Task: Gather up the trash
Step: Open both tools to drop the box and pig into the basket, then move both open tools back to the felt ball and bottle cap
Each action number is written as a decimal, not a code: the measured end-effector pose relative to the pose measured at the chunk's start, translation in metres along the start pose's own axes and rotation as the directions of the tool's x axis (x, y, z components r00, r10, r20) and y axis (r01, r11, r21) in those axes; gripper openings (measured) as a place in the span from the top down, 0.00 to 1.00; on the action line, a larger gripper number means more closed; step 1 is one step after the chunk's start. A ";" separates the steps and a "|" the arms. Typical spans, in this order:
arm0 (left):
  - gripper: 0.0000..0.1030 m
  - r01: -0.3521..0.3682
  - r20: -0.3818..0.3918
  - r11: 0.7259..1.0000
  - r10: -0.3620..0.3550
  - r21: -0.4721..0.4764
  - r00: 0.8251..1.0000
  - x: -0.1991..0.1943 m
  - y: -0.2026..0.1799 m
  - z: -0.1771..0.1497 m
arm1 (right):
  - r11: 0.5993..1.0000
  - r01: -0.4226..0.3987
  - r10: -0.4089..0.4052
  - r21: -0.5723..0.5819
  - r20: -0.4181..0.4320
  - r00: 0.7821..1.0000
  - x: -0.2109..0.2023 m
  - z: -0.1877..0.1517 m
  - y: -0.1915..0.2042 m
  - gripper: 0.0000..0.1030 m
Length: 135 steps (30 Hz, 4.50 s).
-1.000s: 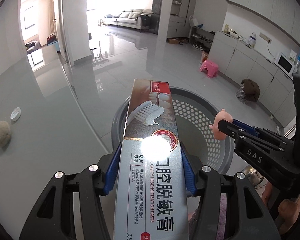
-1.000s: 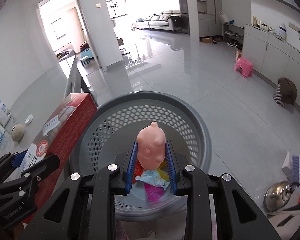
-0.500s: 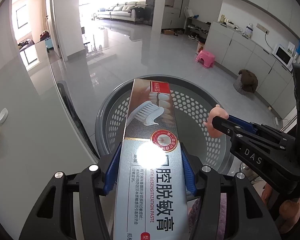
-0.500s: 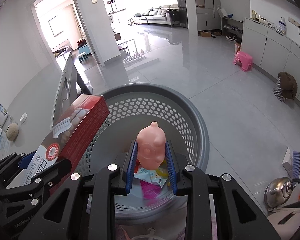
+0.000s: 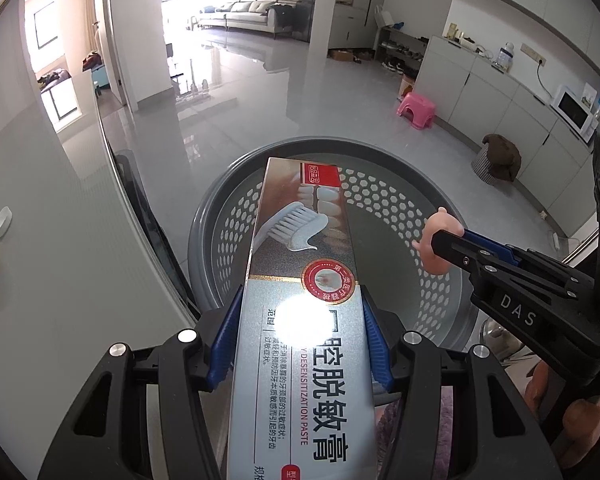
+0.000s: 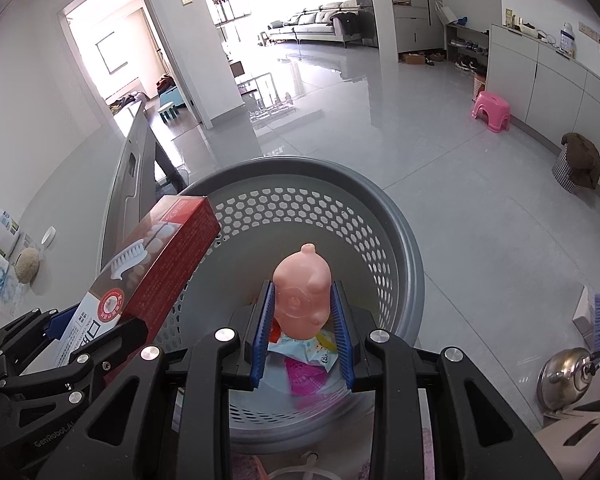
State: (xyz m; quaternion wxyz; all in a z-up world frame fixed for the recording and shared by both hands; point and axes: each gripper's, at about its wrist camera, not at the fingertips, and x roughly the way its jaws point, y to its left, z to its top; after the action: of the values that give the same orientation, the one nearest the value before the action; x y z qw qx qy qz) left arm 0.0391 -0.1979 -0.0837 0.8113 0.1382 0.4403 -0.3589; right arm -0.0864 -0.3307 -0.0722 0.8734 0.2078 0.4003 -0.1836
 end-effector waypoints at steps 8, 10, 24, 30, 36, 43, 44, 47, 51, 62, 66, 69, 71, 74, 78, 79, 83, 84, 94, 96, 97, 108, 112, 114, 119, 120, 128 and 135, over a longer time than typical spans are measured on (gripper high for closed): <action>0.48 0.004 -0.009 1.000 -0.004 -0.012 1.000 0.002 0.003 0.003 | 1.000 -0.003 0.003 0.003 0.007 1.000 0.001 0.000 0.001 0.64; 0.47 0.005 -0.014 1.000 -0.005 -0.021 1.000 0.003 0.005 0.004 | 1.000 -0.003 0.003 0.005 0.019 1.000 -0.001 0.002 0.001 0.52; 0.34 0.000 0.006 0.999 0.000 -0.038 1.000 -0.003 0.010 0.002 | 1.000 -0.007 0.006 0.005 0.040 0.999 -0.010 0.002 0.001 0.43; 0.34 0.001 0.016 0.999 0.000 -0.039 1.000 -0.005 0.012 0.000 | 1.000 -0.008 0.008 0.005 0.045 0.999 -0.013 0.003 0.003 0.42; 0.34 0.000 0.023 0.999 0.001 -0.042 1.000 -0.008 0.014 -0.002 | 1.000 -0.006 0.006 -0.001 0.050 0.999 -0.019 0.004 0.006 0.40; 0.34 -0.005 0.040 0.999 0.007 -0.047 0.999 -0.016 0.019 -0.005 | 1.000 -0.005 0.006 -0.012 0.063 0.998 -0.025 0.005 0.014 0.38; 0.34 -0.006 0.044 0.999 0.008 -0.049 0.999 -0.018 0.020 -0.005 | 1.000 -0.006 0.007 -0.013 0.064 0.998 -0.026 0.005 0.014 0.37; 0.34 -0.010 0.054 0.999 0.013 -0.054 0.998 -0.023 0.021 -0.006 | 1.000 -0.009 0.010 -0.023 0.073 0.997 -0.031 0.003 0.019 0.34; 0.34 -0.014 0.067 0.998 0.018 -0.059 0.998 -0.030 0.024 -0.010 | 0.999 -0.012 0.015 -0.035 0.087 0.996 -0.038 0.000 0.023 0.33; 0.31 -0.037 0.105 0.997 0.044 -0.071 0.993 -0.052 0.032 -0.019 | 0.999 -0.025 0.030 -0.045 0.107 0.994 -0.054 -0.004 0.029 0.28; 0.29 -0.051 0.119 0.996 0.060 -0.078 0.991 -0.061 0.034 -0.021 | 0.998 -0.035 0.041 -0.053 0.116 0.992 -0.060 -0.004 0.033 0.28; 0.26 -0.064 0.130 0.994 0.075 -0.090 0.989 -0.068 0.036 -0.023 | 0.997 -0.043 0.050 -0.062 0.121 0.991 -0.063 -0.004 0.035 0.27; 0.22 -0.071 0.139 0.992 0.085 -0.100 0.987 -0.073 0.039 -0.024 | 0.996 -0.049 0.058 -0.068 0.128 0.990 -0.065 -0.004 0.037 0.25; 0.22 -0.088 0.152 0.989 0.105 -0.115 0.983 -0.080 0.043 -0.026 | 0.995 -0.060 0.069 -0.077 0.130 0.989 -0.067 -0.005 0.042 0.24; 0.19 -0.113 0.159 0.984 0.134 -0.136 0.978 -0.087 0.050 -0.030 | 0.994 -0.067 0.078 -0.092 0.128 0.989 -0.069 -0.007 0.048 0.24; 0.18 -0.120 0.160 0.983 0.142 -0.140 0.977 -0.089 0.051 -0.030 | 0.993 -0.070 0.082 -0.094 0.129 0.988 -0.069 -0.006 0.050 0.23; 0.18 -0.137 0.160 0.978 0.162 -0.158 0.974 -0.096 0.056 -0.033 | 0.992 -0.077 0.090 -0.098 0.134 0.987 -0.073 -0.006 0.051 0.22; 0.18 -0.141 0.161 0.977 0.167 -0.161 0.973 -0.098 0.057 -0.033 | 0.992 -0.076 0.089 -0.099 0.138 0.986 -0.073 -0.005 0.051 0.22; 0.14 -0.176 0.185 0.963 0.214 -0.203 0.959 -0.111 0.071 -0.032 | 0.993 -0.081 0.096 -0.089 0.173 0.980 -0.080 0.000 0.056 0.17; 0.13 -0.181 0.188 0.959 0.223 -0.216 0.956 -0.113 0.075 -0.033 | 0.992 -0.080 0.095 -0.093 0.170 0.981 -0.078 0.001 0.057 0.17; 0.13 -0.182 0.192 0.957 0.227 -0.225 0.955 -0.114 0.078 -0.033 | 0.993 -0.073 0.089 -0.098 0.167 0.982 -0.077 0.002 0.058 0.17; 0.12 -0.256 0.156 0.917 0.314 -0.306 0.937 -0.105 0.115 -0.033 | 0.985 -0.070 0.093 -0.156 0.148 0.985 -0.057 0.009 0.077 0.17; 0.11 -0.296 0.149 0.885 0.368 -0.359 0.918 -0.110 0.133 -0.037 | 0.977 -0.090 0.118 -0.195 0.138 0.983 -0.048 0.013 0.090 0.17; 0.10 -0.319 0.144 0.864 0.399 -0.390 0.905 -0.113 0.142 -0.039 | 0.971 -0.102 0.134 -0.215 0.136 0.982 -0.043 0.015 0.097 0.17; 0.10 -0.374 0.096 0.799 0.468 -0.470 0.879 -0.114 0.173 -0.050 | 0.958 -0.147 0.178 -0.247 0.107 0.978 -0.022 0.024 0.118 0.17; 0.10 -0.387 0.088 0.785 0.484 -0.484 0.871 -0.114 0.179 -0.053 | 0.955 -0.159 0.189 -0.251 0.099 0.977 -0.017 0.026 0.123 0.17; 0.10 -0.464 0.028 0.679 0.580 -0.568 0.814 -0.118 0.216 -0.061 | 0.928 -0.223 0.248 -0.297 0.048 0.968 0.006 0.031 0.156 0.17; 0.09 -0.490 -0.009 0.633 0.607 -0.599 0.795 -0.106 0.247 -0.051 | 0.908 -0.267 0.286 -0.323 0.011 0.958 0.020 0.042 0.178 0.17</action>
State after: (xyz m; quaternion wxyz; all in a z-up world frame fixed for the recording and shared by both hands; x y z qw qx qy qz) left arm 0.1439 0.0523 -0.0494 0.9228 -0.0199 0.3822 0.0440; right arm 0.0385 -0.2044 -0.0248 0.9239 0.1135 0.3655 0.0027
